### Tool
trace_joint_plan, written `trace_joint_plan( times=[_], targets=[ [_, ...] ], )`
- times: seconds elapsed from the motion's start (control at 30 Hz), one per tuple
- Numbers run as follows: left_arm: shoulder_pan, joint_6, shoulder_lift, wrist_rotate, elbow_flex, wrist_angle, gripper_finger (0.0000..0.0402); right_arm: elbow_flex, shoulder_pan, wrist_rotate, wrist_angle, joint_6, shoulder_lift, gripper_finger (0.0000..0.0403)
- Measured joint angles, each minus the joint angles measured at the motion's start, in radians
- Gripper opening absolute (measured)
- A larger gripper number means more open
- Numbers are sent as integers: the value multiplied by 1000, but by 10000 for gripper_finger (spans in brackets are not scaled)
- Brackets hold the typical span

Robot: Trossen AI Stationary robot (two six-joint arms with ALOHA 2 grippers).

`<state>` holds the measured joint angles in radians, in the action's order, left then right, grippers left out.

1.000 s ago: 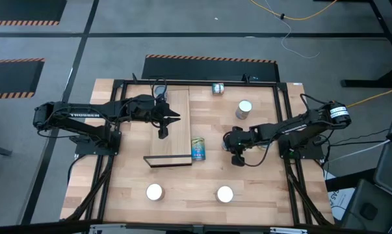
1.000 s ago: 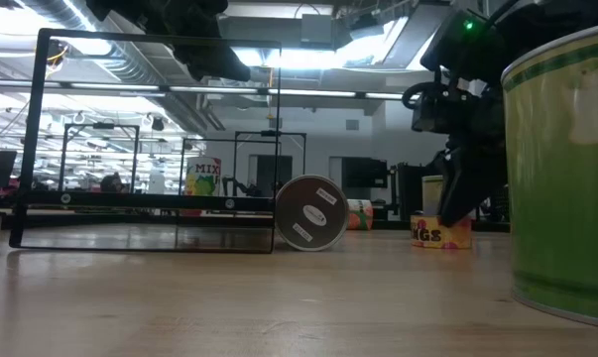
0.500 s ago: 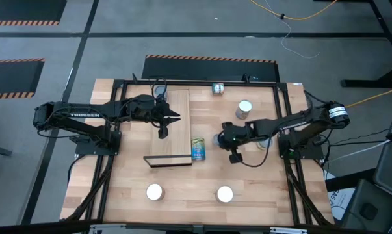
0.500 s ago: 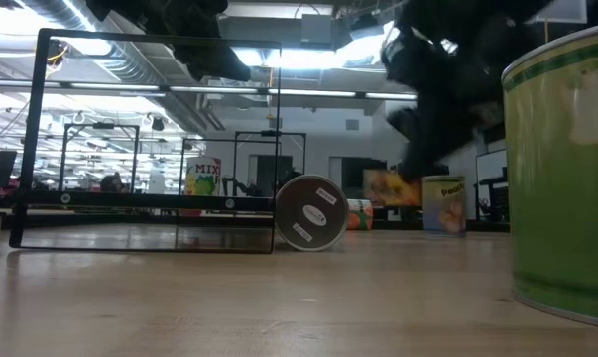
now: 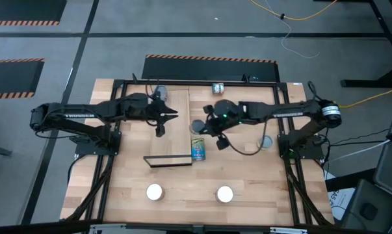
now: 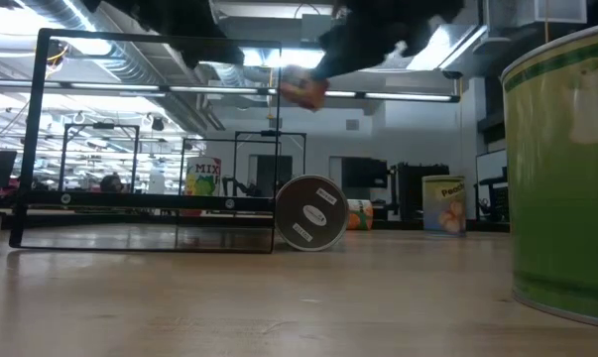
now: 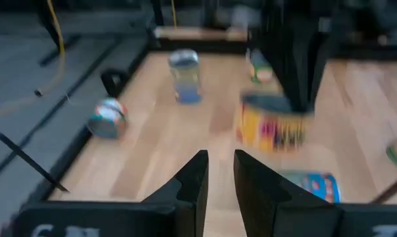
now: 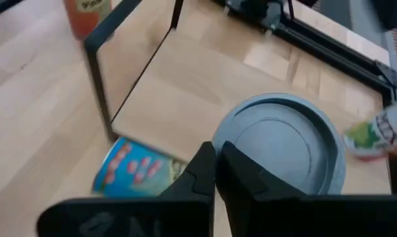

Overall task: Pick and place cans onto a shelf
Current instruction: Put the small canned pineapples on the shelf

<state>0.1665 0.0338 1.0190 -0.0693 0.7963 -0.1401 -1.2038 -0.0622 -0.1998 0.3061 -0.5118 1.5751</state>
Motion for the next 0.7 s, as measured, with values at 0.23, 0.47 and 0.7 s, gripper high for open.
trace_joint_plan(
  times=[0.23,0.47,0.7],
  targets=[
    [0,1,-112,-19,0,-6,66,-169,-6,-90,-6,-75,212,16],
    [0,1,-171,-19,1,-12,66,-296,-6,-181,8,-113,398,16],
    [0,0,-173,-18,1,-80,66,-314,-6,-191,17,-113,475,16]
  ],
)
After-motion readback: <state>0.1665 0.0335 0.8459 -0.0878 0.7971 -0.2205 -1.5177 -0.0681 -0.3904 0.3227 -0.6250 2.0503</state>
